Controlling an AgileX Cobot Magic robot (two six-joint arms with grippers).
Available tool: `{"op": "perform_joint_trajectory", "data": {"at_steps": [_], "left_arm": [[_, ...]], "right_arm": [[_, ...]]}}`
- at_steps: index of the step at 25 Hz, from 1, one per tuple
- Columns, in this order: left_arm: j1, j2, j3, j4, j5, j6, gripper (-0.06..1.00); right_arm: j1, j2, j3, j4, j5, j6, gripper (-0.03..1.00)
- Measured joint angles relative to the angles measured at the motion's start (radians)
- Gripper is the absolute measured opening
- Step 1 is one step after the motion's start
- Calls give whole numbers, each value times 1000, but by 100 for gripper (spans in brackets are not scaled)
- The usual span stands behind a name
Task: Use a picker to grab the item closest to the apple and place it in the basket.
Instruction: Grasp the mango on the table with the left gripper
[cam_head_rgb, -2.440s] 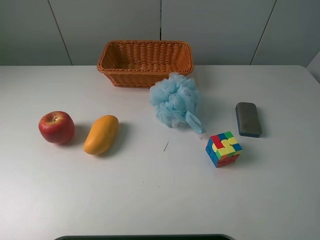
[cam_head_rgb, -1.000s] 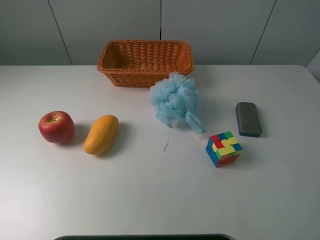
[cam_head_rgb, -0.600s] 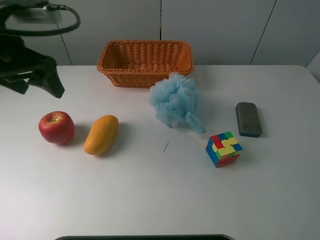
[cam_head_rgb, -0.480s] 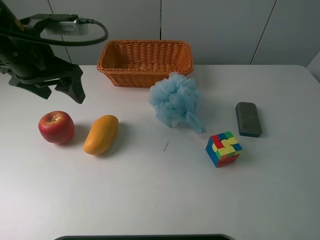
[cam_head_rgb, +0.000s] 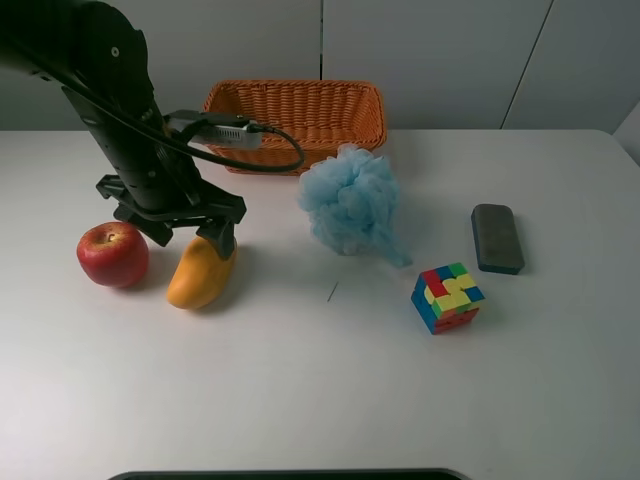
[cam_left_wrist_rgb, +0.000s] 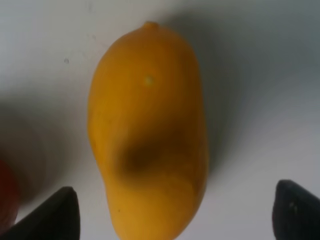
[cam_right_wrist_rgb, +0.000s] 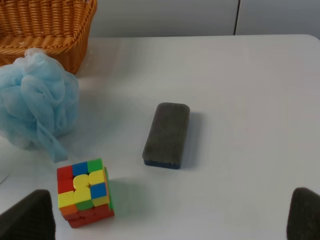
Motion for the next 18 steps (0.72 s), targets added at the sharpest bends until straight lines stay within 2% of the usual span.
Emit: {"op": "perform_joint_trajectory", "data": {"at_steps": [4,13,18], "left_arm": [[-1,42,0,-2,-8,0,74],[-1,159,-1,-4,-115,-2,74],[-1,183,-1,-6,-140,0,73]], "right_arm": [[0,0,0,0,0,0,70],[0,0,0,0,0,0,70],[0,0,0,0,0,0,70]]}}
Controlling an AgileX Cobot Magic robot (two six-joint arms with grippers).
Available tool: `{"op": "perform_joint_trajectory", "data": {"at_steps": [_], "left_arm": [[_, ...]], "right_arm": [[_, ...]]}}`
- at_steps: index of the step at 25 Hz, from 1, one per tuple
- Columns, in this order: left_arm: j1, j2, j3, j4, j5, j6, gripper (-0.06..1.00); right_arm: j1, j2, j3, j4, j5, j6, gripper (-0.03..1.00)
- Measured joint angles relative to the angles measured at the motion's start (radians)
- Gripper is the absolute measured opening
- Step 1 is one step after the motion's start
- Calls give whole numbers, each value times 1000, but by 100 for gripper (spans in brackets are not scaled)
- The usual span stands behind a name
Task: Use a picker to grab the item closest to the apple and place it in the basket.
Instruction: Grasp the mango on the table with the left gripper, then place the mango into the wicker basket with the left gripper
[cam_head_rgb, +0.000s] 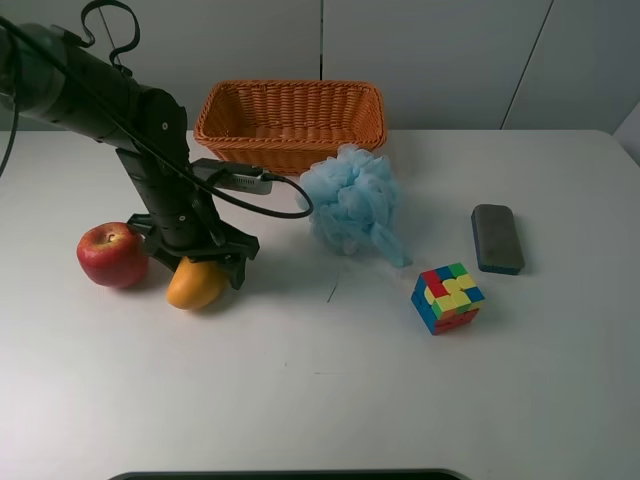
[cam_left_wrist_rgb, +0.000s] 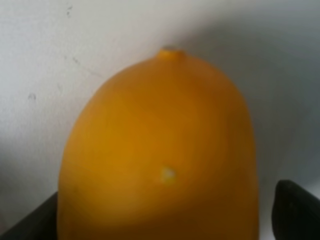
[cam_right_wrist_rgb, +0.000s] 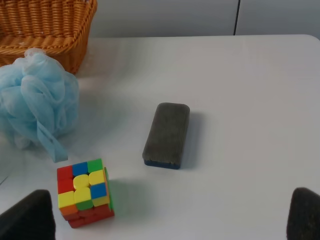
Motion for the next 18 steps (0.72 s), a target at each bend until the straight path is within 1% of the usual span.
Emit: {"op": "perform_joint_trajectory", "data": {"at_steps": [2,3,4,8,13,15,18], "left_arm": [[0,0,0,-2,-4,0,67],[0,0,0,-2,-4,0,60],[0,0,-2,-2,-6,2,58],[0,0,-2,-6,-10,2,58],[0,0,-2,-38,-16,2,58],[0,-6,-17,-40,4,2,58],[0,-42,-62,-40,74,2,58]], "right_arm": [[0,0,0,0,0,0,70],[0,0,0,0,0,0,70],[0,0,0,0,0,0,70],[0,0,0,0,0,0,70],[0,0,0,0,0,0,70],[0,0,0,0,0,0,70],[0,0,0,0,0,0,70]]}}
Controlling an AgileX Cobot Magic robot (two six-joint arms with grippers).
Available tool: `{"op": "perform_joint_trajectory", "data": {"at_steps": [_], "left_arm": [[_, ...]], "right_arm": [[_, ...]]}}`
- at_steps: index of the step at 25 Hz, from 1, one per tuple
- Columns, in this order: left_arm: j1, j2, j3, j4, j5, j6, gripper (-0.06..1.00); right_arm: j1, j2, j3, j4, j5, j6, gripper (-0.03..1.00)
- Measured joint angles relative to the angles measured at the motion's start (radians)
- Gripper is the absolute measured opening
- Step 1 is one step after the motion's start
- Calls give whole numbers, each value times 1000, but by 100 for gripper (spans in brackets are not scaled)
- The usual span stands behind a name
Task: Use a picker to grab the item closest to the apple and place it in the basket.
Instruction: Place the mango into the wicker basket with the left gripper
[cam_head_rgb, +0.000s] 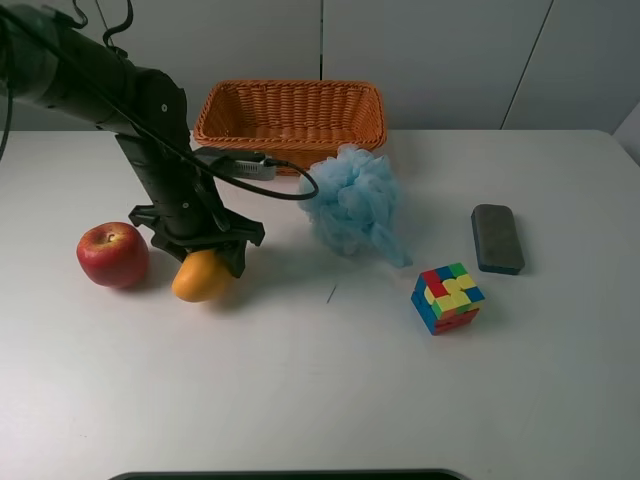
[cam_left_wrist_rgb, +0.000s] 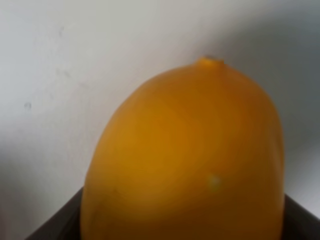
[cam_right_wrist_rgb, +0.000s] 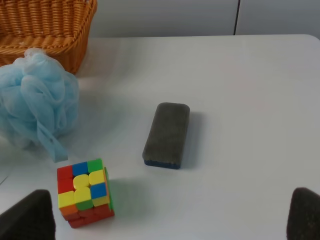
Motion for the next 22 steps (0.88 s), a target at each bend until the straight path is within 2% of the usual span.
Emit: {"op": "perform_joint_trajectory", "data": {"at_steps": [4,9,12,22], "left_arm": [[0,-63,-120,-2,130,0,58],[0,-70,-359,17,354,0,58],[0,-40,-511,54,441,0,58],[4,264,-1026,185,465,14,58]], "right_arm": [[0,0,0,0,0,0,70],[0,0,0,0,0,0,70],[0,0,0,0,0,0,70],[0,0,0,0,0,0,70]]}}
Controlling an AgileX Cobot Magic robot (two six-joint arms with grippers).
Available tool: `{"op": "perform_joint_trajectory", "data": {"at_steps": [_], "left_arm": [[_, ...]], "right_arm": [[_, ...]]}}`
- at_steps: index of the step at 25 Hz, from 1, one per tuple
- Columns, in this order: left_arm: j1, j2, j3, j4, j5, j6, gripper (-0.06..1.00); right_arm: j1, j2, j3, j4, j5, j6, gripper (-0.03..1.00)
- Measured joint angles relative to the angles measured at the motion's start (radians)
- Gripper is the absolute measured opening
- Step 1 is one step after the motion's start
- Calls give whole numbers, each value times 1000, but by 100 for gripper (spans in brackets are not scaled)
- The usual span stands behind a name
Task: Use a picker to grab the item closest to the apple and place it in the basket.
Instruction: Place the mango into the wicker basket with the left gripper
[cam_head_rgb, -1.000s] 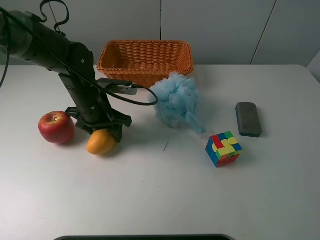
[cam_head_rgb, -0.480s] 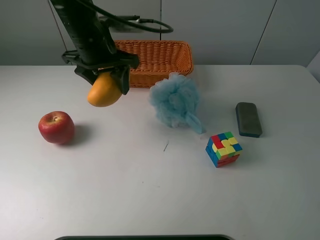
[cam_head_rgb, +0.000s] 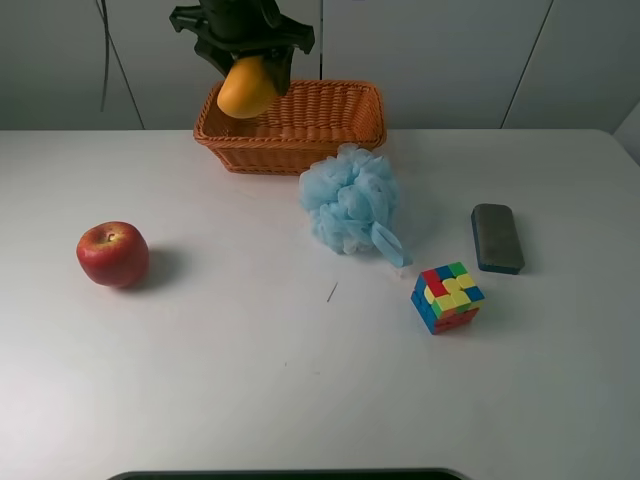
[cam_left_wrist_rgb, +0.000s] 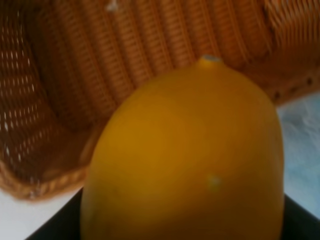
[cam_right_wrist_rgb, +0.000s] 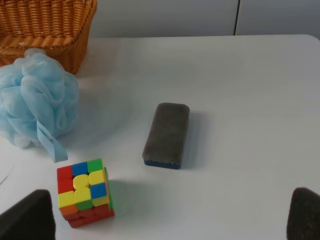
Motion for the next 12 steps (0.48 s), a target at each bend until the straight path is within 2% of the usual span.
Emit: {"op": "perform_joint_trajectory", "data": {"at_steps": [4,12], "left_arm": [[19,115,-104,2,-32,12,58],[42,232,-125,10,-247,14,58]], "right_arm": [[0,0,0,0,0,0,70],[0,0,0,0,0,0,70]]}}
